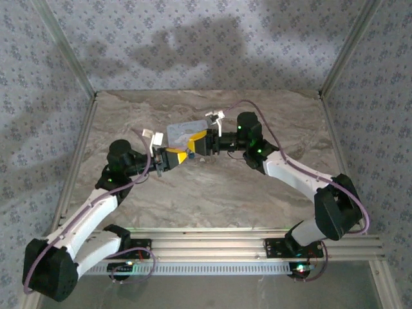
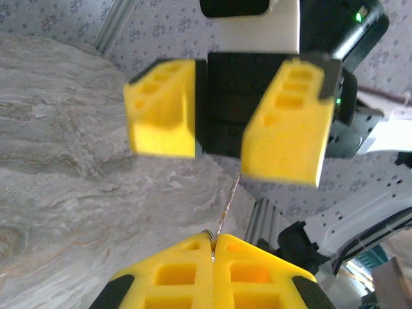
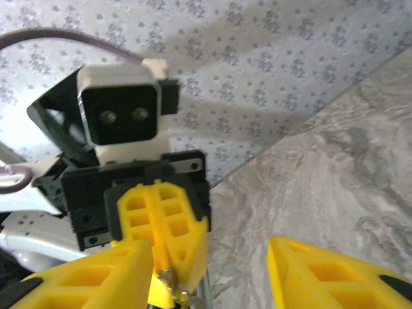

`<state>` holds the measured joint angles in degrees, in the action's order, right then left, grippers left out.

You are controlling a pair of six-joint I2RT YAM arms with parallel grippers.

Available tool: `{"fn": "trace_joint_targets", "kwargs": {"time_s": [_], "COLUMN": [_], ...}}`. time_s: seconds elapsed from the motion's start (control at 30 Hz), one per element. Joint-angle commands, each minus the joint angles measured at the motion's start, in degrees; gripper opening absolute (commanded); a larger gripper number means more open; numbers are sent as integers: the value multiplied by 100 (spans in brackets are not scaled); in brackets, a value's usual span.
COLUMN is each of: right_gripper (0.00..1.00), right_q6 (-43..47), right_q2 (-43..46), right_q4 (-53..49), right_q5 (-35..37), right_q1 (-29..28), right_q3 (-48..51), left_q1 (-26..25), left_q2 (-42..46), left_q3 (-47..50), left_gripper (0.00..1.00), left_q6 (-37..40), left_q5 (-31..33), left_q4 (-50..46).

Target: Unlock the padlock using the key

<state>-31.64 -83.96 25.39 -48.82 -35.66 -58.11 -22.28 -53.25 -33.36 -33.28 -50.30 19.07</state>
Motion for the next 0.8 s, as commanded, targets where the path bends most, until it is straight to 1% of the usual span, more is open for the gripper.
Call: {"fn": "trace_joint_targets", "kwargs": {"time_s": [0.0,0.07,0.13,0.2,0.23,0.3,0.43,0.53,0.57,0.77], "right_gripper": [55,59,60,60,60,60,57,57,57,55], "right_q6": [-87,-37,192,404,430,337,165,-26,-133,-384], "right_q2": [334,400,362,199,97,-205,-876,-1426,-1586,-2291], "right_q4": [-226,-790,-1621,-2501,-2762,-3130,-3357,-3588,-3626,-3542], "right_q5": [534,1134,1803,2696,3082,3871,5002,5638,5771,6397], "right_q1": [200,258,193,-27,-161,-501,-1129,-1431,-1475,-1632], "right_q3": [93,96,-49,-257,-337,-426,-675,-974,-1208,-1578], "left_q1": [-30,-22,-22,-22,-22,0,192,551,690,1234], "left_q2": [278,438,584,713,765,880,825,589,510,54], "left_q3": [125,217,265,301,324,395,386,348,364,454], "left_gripper": [0,0,0,0,0,0,0,0,0,0], "left_q6": [583,692,832,974,996,990,950,871,838,807], "left_q5": [181,317,609,1050,1252,1677,2154,2229,2175,1744], "left_q4": [-790,-1053,-1461,-1977,-2168,-2495,-3005,-3216,-3189,-2775]}}
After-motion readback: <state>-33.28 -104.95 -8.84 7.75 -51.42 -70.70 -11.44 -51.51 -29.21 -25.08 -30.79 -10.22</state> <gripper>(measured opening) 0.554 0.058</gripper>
